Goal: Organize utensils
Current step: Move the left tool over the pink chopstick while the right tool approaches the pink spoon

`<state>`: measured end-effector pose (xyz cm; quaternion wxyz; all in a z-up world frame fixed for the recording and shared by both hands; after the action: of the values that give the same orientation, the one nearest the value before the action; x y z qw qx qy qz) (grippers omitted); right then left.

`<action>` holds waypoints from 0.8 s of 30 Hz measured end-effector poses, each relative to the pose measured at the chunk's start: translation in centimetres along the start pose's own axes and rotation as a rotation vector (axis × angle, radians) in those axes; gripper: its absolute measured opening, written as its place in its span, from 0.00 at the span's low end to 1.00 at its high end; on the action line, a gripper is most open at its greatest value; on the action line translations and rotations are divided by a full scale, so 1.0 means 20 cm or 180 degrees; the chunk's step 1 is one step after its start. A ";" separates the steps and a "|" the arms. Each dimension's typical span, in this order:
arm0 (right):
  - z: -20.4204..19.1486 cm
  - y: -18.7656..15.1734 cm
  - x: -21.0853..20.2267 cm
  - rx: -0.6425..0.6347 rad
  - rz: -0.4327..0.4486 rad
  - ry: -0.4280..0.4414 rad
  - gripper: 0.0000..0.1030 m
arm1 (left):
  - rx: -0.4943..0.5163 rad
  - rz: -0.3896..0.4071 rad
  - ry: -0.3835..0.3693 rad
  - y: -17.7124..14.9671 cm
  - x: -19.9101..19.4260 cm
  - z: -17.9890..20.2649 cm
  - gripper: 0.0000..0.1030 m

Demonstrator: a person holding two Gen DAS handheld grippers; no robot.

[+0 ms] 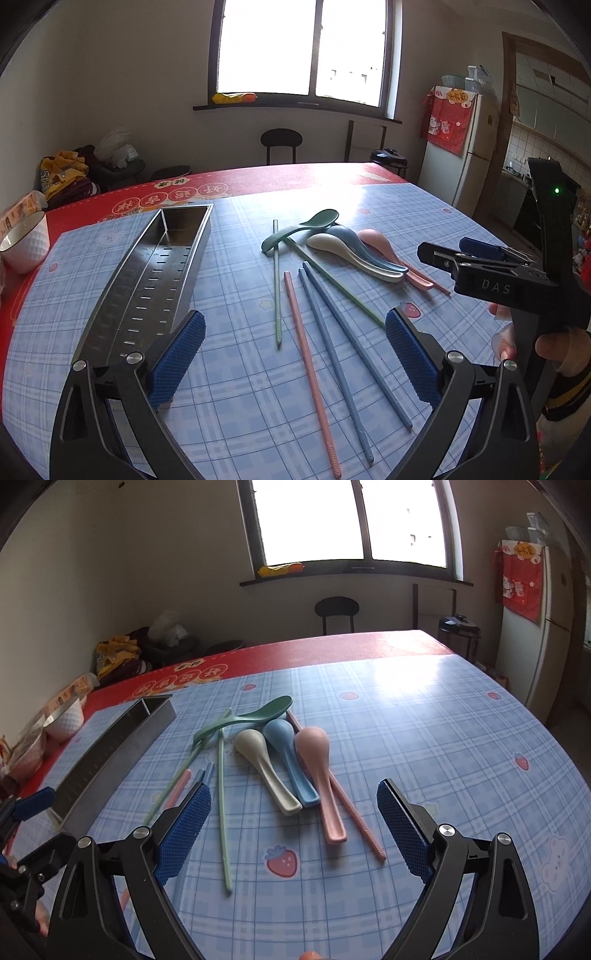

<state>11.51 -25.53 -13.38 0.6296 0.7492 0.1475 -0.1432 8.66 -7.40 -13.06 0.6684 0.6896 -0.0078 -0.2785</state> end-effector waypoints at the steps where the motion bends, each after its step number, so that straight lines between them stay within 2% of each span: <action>1: 0.00 0.00 0.01 0.0014 -0.0009 0.0029 0.86 | 0.0036 -0.0043 0.0031 -0.01 0.02 0.00 0.93; 3: 0.00 -0.01 0.02 -0.0045 -0.0005 0.0034 0.86 | 0.0130 -0.0086 0.0151 -0.03 0.05 0.01 0.92; 4: 0.00 -0.01 0.02 -0.0093 0.0015 0.0022 0.86 | 0.0157 -0.0119 0.0194 -0.04 0.06 0.01 0.89; 5: 0.00 -0.01 0.02 -0.0123 0.0045 0.0002 0.86 | 0.0160 -0.0168 0.0187 -0.05 0.08 0.01 0.81; 8: 0.01 -0.02 0.02 -0.0106 0.0077 0.0004 0.86 | 0.0080 -0.0313 0.0241 -0.08 0.14 -0.02 0.71; 9: 0.02 -0.03 0.03 -0.0090 0.0073 0.0014 0.86 | 0.0060 -0.0361 0.0235 -0.10 0.16 -0.02 0.61; 11: 0.04 -0.05 0.03 -0.0079 0.0052 0.0019 0.86 | 0.0046 -0.0501 0.0181 -0.13 0.20 -0.03 0.32; 13: 0.05 -0.05 0.04 -0.0044 0.0033 0.0055 0.86 | 0.0021 -0.0605 0.0109 -0.16 0.23 -0.03 0.16; 19: 0.01 -0.07 0.04 -0.0115 0.0029 0.0147 0.86 | 0.0060 -0.0662 -0.0077 -0.20 0.27 0.05 0.13; 24: -0.01 -0.07 0.04 -0.0174 0.0048 0.0171 0.86 | 0.0082 -0.0746 -0.0010 -0.23 0.30 0.04 0.13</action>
<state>11.62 -25.01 -14.97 0.6467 0.7364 0.1626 -0.1142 11.76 -10.00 -19.50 0.6223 0.6939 0.0682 -0.3557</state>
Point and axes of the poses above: each gripper's, at about its wrist camera, not at the fingertips, and x roughly the way its jaws point, z to its right, y to its top, the point moved 6 cm from there along x, roughly the way its jaws point, and after that the axes turned 14 degrees about z, right-handed, at the moved point
